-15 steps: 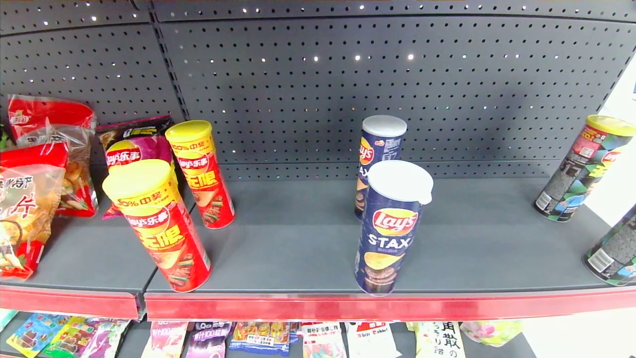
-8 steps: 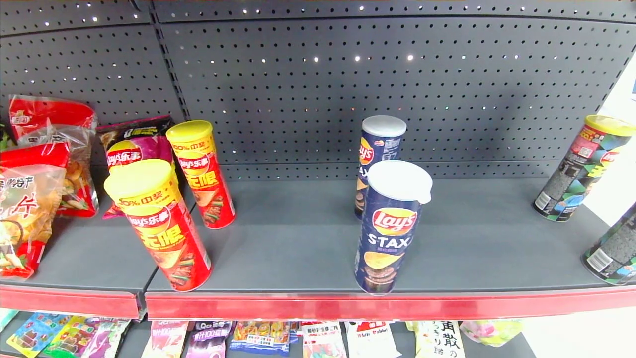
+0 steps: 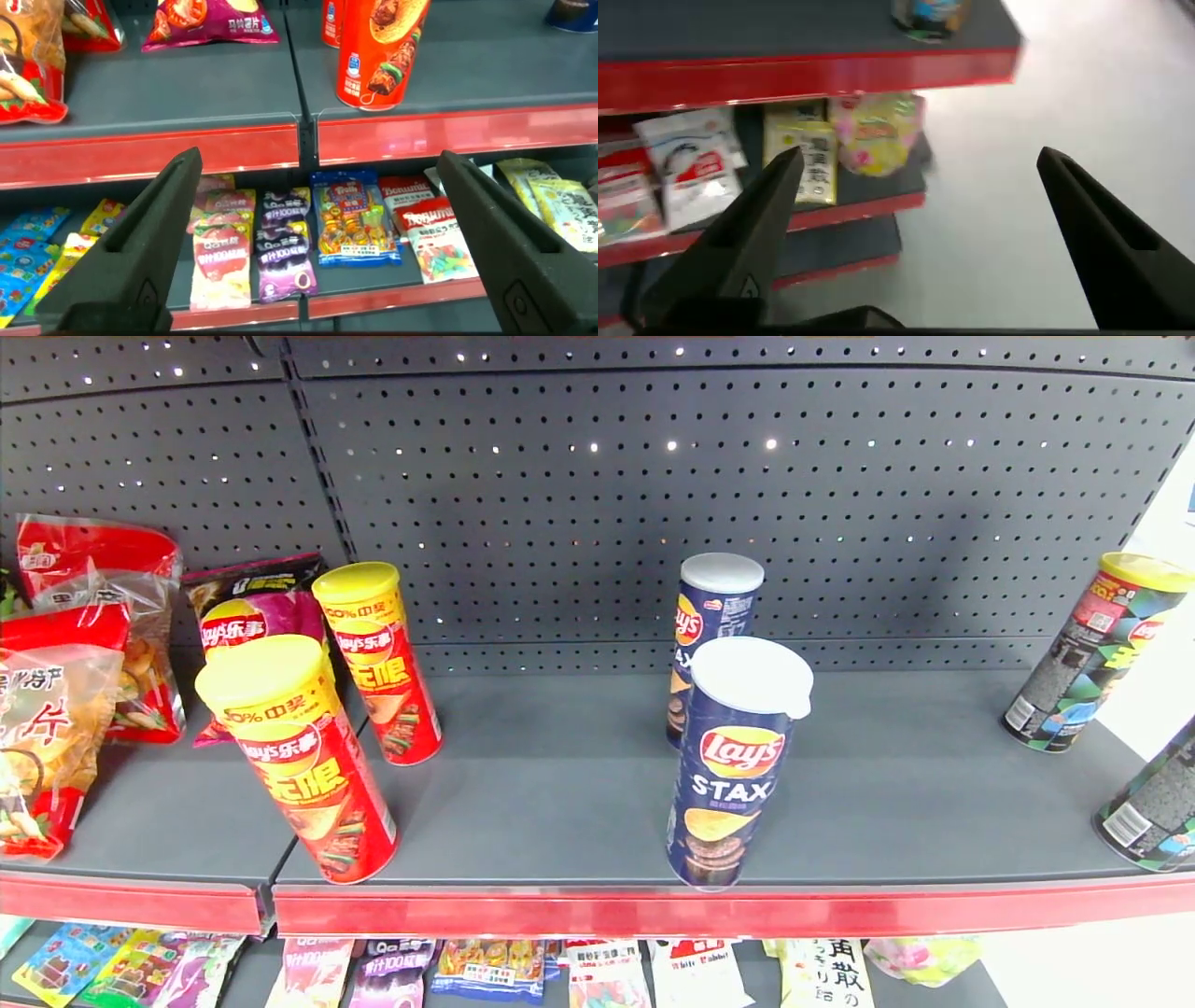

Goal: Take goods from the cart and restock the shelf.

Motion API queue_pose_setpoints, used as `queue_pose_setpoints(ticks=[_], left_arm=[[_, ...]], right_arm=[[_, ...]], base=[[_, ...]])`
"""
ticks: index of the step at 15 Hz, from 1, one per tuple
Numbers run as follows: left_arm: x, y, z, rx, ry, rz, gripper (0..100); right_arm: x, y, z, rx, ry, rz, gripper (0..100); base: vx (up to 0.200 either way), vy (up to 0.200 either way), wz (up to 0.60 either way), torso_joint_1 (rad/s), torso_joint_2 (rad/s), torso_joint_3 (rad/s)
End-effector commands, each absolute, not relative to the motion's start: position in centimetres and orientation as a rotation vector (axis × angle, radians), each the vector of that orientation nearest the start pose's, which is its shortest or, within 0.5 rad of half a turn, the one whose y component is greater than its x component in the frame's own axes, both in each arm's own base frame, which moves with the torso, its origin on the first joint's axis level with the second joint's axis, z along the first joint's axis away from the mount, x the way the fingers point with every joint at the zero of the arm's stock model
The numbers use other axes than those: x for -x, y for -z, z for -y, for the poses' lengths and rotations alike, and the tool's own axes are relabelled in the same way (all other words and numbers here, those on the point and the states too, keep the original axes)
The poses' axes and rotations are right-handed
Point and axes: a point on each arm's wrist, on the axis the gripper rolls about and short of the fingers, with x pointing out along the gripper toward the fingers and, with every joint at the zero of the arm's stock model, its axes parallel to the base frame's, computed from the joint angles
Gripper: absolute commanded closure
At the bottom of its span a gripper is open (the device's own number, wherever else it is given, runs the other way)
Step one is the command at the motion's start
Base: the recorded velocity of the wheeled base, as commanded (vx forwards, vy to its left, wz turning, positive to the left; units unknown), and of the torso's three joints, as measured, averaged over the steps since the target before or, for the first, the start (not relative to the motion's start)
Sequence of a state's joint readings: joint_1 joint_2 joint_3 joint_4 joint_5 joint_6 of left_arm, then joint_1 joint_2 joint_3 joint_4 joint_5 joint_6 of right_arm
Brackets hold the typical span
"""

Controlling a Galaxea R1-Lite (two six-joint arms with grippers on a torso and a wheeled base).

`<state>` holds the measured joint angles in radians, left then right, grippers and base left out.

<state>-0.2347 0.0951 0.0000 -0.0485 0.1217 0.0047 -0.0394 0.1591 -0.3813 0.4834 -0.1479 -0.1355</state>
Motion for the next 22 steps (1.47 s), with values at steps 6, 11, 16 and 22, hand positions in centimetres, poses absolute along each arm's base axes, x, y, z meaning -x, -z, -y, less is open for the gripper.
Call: queue_pose_setpoints(ticks=[6, 11, 16, 22], left_arm=[[1.4, -8.4, -0.7, -0.044, 0.064, -0.049, 0], [0.5, -12.0, -0.6, -0.065, -0.202, -0.151, 0], [2.4, -7.9, 0.1, -0.016, 0.072, 0.007, 0], [2.3, -7.5, 0.1, -0.003, 0.058, 0.000, 0]], right_arm=[[2.3, -8.3, 0.0, 0.084, 0.008, 0.038, 0], [2.3, -7.6, 0.0, 0.009, 0.012, -0.005, 0], [2.3, -7.5, 0.0, 0.006, 0.014, -0.005, 0], [2.3, -7.5, 0.0, 0.006, 0.014, -0.003, 0]], base=[[0.000, 0.000, 0.00, 0.000, 0.00, 0.000], [0.000, 0.000, 0.00, 0.000, 0.00, 0.000], [0.000, 0.000, 0.00, 0.000, 0.00, 0.000], [0.000, 0.000, 0.00, 0.000, 0.00, 0.000]])
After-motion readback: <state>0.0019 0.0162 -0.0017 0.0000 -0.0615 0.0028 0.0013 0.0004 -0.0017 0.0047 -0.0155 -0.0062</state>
